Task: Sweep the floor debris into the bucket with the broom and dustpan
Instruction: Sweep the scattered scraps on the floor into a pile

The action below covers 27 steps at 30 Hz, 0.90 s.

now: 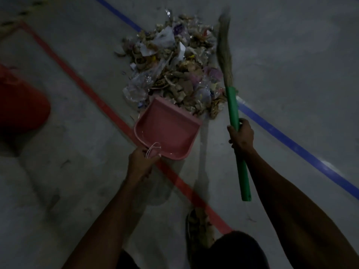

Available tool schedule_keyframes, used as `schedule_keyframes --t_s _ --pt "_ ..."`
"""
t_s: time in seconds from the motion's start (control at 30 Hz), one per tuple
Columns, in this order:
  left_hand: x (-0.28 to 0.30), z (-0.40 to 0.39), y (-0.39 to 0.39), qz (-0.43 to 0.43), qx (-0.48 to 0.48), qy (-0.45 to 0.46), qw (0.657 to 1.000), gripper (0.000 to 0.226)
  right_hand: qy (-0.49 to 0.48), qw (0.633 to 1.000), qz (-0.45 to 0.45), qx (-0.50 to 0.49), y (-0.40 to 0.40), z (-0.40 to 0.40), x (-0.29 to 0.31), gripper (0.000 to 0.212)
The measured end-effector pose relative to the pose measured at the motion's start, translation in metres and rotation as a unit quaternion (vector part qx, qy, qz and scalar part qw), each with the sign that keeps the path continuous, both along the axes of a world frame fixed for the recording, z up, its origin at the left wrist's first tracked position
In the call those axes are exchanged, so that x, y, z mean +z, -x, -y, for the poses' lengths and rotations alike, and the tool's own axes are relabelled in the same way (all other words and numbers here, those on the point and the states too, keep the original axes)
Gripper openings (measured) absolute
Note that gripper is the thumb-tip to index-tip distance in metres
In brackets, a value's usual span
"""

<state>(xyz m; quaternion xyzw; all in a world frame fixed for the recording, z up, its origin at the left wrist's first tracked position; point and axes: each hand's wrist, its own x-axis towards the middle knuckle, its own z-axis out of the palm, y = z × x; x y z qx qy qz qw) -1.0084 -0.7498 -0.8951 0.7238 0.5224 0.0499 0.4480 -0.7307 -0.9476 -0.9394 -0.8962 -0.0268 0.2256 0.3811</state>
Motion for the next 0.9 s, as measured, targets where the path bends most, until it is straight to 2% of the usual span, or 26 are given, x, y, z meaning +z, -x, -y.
schedule_keyframes --t_s 0.1,0.2,0.27,0.43,0.57,0.77,0.9 --pt "-0.041 -0.005 -0.001 0.018 -0.011 0.003 1.000 0.021 0.026 0.999 0.020 0.032 -0.011 -0.012 -0.049 0.051" --pt "-0.087 -0.012 0.000 0.031 -0.018 -0.001 0.999 0.020 0.062 0.994 0.051 0.073 -0.017 -0.025 -0.087 0.038" --pt "-0.115 -0.012 0.005 0.043 -0.020 0.007 0.999 0.021 0.072 0.992 0.056 0.089 -0.017 -0.038 -0.099 0.030" --pt "-0.159 -0.011 0.022 0.081 -0.029 0.029 0.996 0.025 0.082 0.991 0.071 0.083 0.002 -0.062 -0.120 0.030" --pt "-0.174 -0.012 0.045 0.070 -0.036 0.037 0.996 0.025 0.081 0.992 0.080 0.054 0.021 -0.063 -0.133 0.039" --pt "-0.175 -0.027 0.085 0.036 -0.038 0.051 0.997 0.022 0.134 0.984 0.114 0.012 0.046 -0.043 -0.135 0.043" --pt "-0.179 -0.035 0.105 0.006 -0.047 0.058 0.997 0.022 0.146 0.985 0.087 -0.010 0.057 -0.031 -0.148 0.049"
